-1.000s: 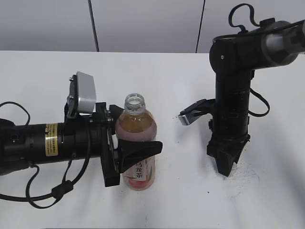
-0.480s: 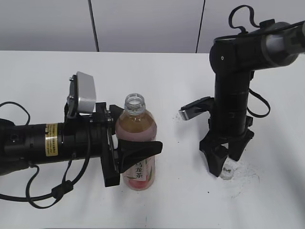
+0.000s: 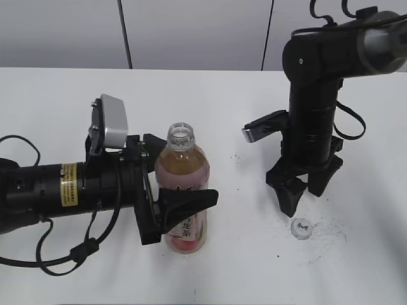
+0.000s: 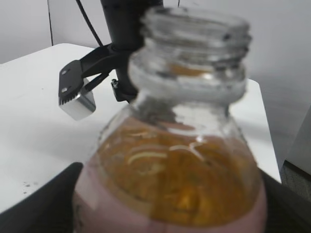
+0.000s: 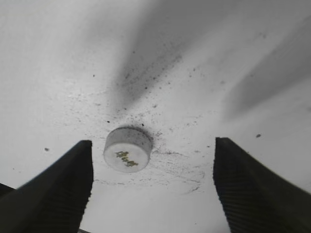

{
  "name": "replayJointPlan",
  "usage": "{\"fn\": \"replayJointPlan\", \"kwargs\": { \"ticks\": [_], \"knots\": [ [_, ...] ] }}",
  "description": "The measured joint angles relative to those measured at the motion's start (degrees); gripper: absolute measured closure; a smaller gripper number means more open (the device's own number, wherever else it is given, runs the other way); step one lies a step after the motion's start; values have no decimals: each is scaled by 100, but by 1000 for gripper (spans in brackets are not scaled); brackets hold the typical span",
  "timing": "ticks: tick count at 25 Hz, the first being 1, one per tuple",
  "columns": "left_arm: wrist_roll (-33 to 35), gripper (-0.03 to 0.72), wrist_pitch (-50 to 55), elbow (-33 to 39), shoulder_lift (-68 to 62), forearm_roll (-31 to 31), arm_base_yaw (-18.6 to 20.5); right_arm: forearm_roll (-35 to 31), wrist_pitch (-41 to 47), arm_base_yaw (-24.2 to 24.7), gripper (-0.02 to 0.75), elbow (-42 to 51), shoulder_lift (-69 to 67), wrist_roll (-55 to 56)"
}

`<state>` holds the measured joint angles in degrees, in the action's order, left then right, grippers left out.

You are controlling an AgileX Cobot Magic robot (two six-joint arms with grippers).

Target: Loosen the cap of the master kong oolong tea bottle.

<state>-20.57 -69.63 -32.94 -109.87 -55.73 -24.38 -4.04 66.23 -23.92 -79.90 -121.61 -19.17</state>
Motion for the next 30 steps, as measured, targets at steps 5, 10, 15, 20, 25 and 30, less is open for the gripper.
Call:
{"fn": "replayJointPlan", "kwargs": {
  "ticks": [5, 10, 15, 20, 25, 30],
  "knots": [
    [0, 115, 20, 5, 56, 219, 0, 6, 0, 0, 162, 0, 0, 8],
    [4, 114, 34, 5, 349, 248, 0, 6, 0, 0, 162, 0, 0, 49],
    [4, 113, 30, 5, 703, 285, -5, 6, 38, 0, 162, -7, 4, 90],
    [4, 113, 30, 5, 1074, 285, -5, 6, 181, 0, 162, -91, 42, 125],
    [4, 113, 30, 5, 1577, 252, -5, -103, 250, 0, 162, -112, 225, 180],
    [-237, 113, 264, 10, 2257, 266, -5, -206, 308, 0, 162, -113, 410, 196]
  ]
}}
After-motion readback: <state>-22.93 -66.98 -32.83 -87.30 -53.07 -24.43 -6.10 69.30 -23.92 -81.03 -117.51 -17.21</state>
